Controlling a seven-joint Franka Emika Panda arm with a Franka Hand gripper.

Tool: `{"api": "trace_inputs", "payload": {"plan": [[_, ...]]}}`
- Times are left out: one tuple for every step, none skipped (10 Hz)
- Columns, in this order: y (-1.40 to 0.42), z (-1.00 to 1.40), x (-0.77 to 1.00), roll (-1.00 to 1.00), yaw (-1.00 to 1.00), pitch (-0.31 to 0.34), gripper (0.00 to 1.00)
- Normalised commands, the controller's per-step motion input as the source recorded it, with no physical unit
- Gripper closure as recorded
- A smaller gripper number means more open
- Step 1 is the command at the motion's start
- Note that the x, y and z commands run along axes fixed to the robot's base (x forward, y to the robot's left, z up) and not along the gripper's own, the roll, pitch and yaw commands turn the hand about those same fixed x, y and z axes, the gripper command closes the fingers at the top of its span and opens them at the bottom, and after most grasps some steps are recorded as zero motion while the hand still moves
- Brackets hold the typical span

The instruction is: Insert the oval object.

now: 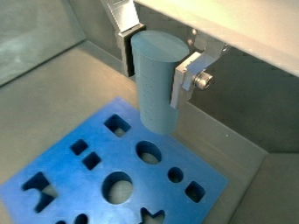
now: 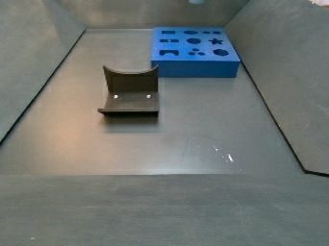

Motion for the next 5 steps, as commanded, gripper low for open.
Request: {"api": "trace_inputs", "payload": {"plan": [[-0.04,-0.55,0.27,0.13,-0.05,0.0,1.0],[0.0,-0.5,0.35,0.11,-0.07,0.0,1.0],[0.0,-0.55,0.21,0.11,-0.07,0.0,1.0],[0.0,-0.66,0.16,0.11,-0.03,-0.013,1.0],[0.0,-0.61,0.13,0.1,-0.04,-0.009,1.0]]}}
